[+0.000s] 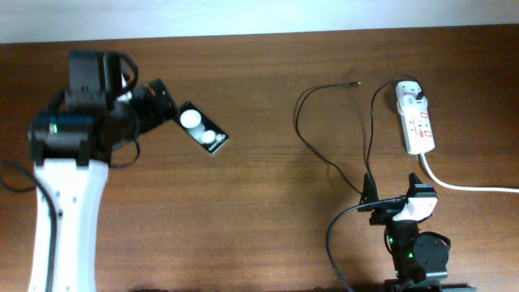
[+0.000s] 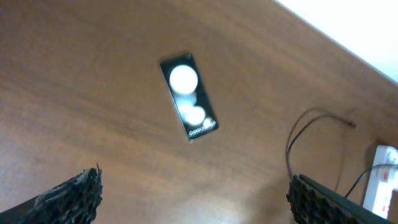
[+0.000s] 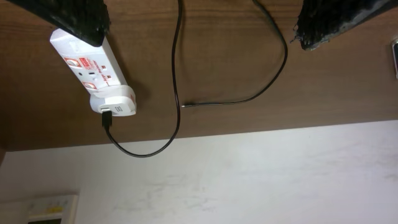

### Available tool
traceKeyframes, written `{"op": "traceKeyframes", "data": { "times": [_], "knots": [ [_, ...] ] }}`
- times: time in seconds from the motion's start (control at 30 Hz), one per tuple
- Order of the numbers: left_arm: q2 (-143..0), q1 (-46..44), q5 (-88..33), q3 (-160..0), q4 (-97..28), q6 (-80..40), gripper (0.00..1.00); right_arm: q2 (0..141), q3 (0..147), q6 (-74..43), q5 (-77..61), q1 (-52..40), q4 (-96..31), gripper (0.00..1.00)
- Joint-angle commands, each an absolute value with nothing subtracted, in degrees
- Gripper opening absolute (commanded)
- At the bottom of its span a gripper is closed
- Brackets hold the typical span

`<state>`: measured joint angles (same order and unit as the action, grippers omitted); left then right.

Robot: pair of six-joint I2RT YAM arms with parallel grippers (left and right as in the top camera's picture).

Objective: Plug charger to phone and switch on socket
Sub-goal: 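Position the open left gripper above the phone's long edges, then lower and close the left gripper on the phone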

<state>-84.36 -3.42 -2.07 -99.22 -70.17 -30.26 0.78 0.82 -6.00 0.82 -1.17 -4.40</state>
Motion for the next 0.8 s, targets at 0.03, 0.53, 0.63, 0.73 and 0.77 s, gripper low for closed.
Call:
{"op": "traceKeyframes", "data": {
  "times": [0.03,0.53,0.63,0.73,0.77],
  "knots": [
    [-97.1,-6.0,1.1,-117.1,-73.3,-35.2,1.0,0.4,0.3,-6.0,0.5,-1.5,-4.5,0.99],
    [-132.9,-8.6,-2.2,-130.3,-78.3,-45.8,0.99,0.4,0.3,-6.0,0.5,-1.5,-4.5,0.99],
    [-136.5,-8.6,-2.2,-130.2,-80.0,-52.3,0.99,0.4,0.3,-6.0,0.5,-1.5,-4.5,0.99],
    [-139.7,-8.6,-2.2,-130.2,-80.7,-52.3,0.99,0.4,0.3,-6.0,0.5,-1.5,-4.5,0.99],
    [-140.6,-8.6,-2.2,-130.2,-80.5,-52.3,0.99,0.4,0.3,-6.0,0.5,-1.5,-4.5,0.99]
  ]
}}
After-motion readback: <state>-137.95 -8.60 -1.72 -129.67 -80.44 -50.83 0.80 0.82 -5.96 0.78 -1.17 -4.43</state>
